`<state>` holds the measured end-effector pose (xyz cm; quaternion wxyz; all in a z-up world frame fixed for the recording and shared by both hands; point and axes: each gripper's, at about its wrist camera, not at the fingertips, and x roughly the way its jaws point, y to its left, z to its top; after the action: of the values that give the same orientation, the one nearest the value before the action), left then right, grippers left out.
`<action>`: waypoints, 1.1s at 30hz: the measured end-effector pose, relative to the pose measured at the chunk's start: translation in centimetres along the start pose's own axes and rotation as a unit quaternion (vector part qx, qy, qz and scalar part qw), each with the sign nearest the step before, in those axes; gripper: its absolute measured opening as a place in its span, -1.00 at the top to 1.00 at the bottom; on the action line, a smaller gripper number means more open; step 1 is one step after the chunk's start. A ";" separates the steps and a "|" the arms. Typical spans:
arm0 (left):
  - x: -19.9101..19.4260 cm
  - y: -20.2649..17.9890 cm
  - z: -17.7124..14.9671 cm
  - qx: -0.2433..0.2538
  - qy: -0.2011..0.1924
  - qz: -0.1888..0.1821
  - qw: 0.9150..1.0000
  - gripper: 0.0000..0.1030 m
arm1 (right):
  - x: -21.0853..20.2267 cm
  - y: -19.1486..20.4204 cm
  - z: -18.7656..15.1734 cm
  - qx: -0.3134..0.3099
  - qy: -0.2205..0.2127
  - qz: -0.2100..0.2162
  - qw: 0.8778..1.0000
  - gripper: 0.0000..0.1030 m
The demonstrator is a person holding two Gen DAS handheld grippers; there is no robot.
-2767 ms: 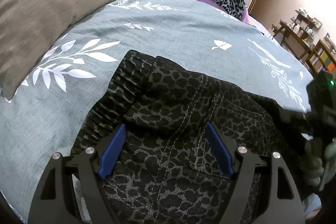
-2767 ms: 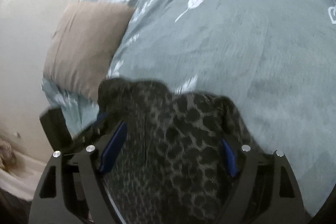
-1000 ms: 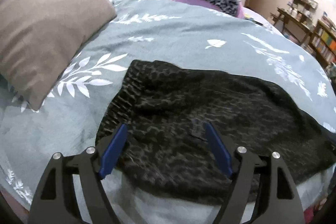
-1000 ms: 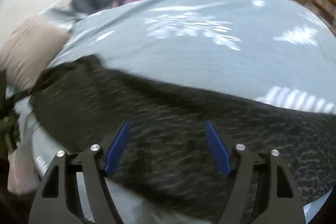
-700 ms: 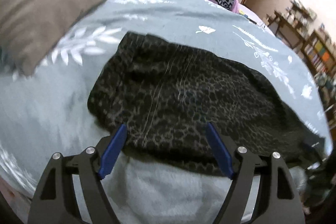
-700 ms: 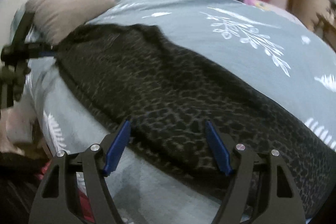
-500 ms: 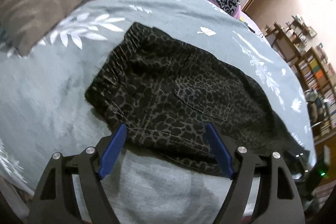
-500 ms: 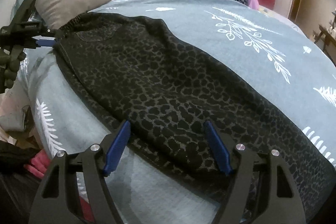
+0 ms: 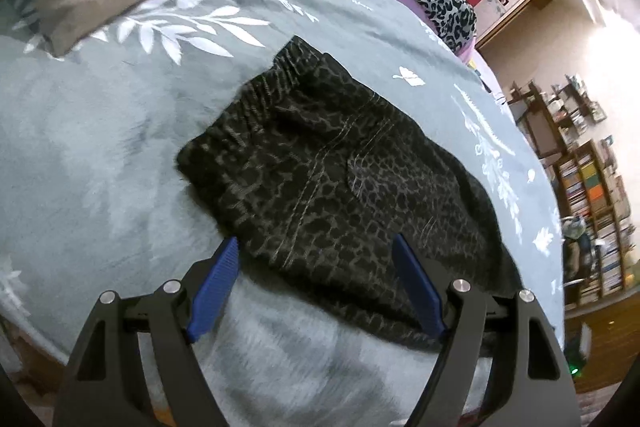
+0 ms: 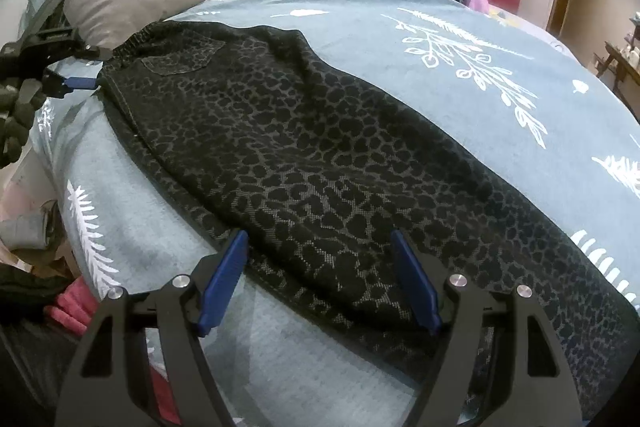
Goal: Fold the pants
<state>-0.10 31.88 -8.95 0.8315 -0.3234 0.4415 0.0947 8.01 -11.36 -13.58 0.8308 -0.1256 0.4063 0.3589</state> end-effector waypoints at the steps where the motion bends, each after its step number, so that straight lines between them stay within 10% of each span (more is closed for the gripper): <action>1: 0.5 0.0 0.3 -0.005 0.001 -0.005 1.000 -0.50 | 0.1 0.0 0.0 -0.002 0.000 -0.004 1.000 -0.24; 3: 1.4 0.1 0.8 -0.011 0.002 -0.023 1.000 -0.42 | 0.3 0.0 0.0 -0.001 0.003 -0.007 1.000 -0.04; 7: 2.2 0.2 1.5 -0.018 0.003 -0.016 1.000 0.71 | -0.1 -0.3 0.1 0.003 0.002 0.002 1.000 0.50; 11: 0.8 0.8 1.2 -0.017 -0.014 -0.018 1.000 0.95 | -1.1 -0.6 -0.1 0.007 -0.001 0.010 1.000 0.73; 20: -1.4 1.4 0.4 0.017 -0.014 0.009 1.000 0.95 | -2.1 0.4 -1.7 -0.006 -0.001 0.009 1.000 0.65; 24: -1.0 0.9 0.3 0.032 -0.020 0.039 0.999 0.94 | -1.9 0.6 -2.0 0.000 -0.001 0.030 1.000 -0.23; 33: -2.3 -0.5 -0.1 0.046 -0.034 0.077 0.995 0.72 | -6.4 -7.6 -4.3 0.185 -0.050 0.028 0.981 -0.24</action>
<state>-1.34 31.71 -6.94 0.8506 -0.2460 0.4402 0.1491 8.13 -22.11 -12.06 0.8483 0.0598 0.4274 0.3068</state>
